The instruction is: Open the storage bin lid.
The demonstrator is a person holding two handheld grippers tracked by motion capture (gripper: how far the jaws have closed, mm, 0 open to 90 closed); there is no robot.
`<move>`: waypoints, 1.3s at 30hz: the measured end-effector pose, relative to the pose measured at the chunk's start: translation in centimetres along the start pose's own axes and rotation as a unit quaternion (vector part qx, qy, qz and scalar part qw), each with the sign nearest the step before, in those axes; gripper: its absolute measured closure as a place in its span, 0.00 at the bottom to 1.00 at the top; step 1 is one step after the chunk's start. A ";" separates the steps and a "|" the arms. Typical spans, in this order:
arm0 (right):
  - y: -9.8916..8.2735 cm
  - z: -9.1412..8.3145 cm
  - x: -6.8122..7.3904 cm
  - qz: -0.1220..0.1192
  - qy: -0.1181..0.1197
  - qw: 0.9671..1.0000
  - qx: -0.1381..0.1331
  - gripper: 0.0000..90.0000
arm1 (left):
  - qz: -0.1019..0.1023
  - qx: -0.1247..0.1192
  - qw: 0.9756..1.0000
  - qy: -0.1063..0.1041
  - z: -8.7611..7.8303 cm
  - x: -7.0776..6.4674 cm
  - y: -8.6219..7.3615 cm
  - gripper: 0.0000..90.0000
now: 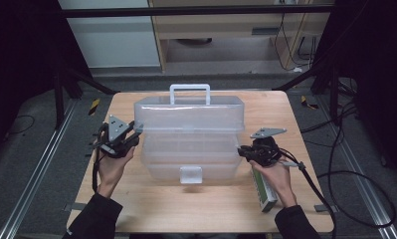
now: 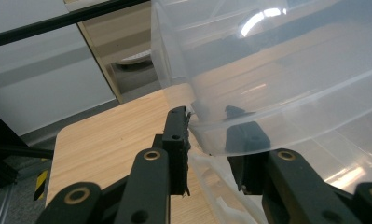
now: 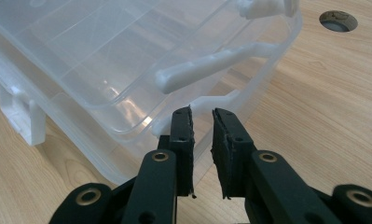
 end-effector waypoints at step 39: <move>0.0 0.0 0.0 0.020 -0.003 1.000 0.006 0.87 | -0.018 -0.005 1.000 0.015 1.8 2.1 3.8 0.86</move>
Point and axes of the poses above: each handheld gripper's, and its own axes: z roughly forward along the jaws, y roughly out of its top, x roughly to its left, the point moved 10 cm from there along z, roughly forward along the jaws, and after that the axes turned 6 degrees about x, right-handed, at the moved point
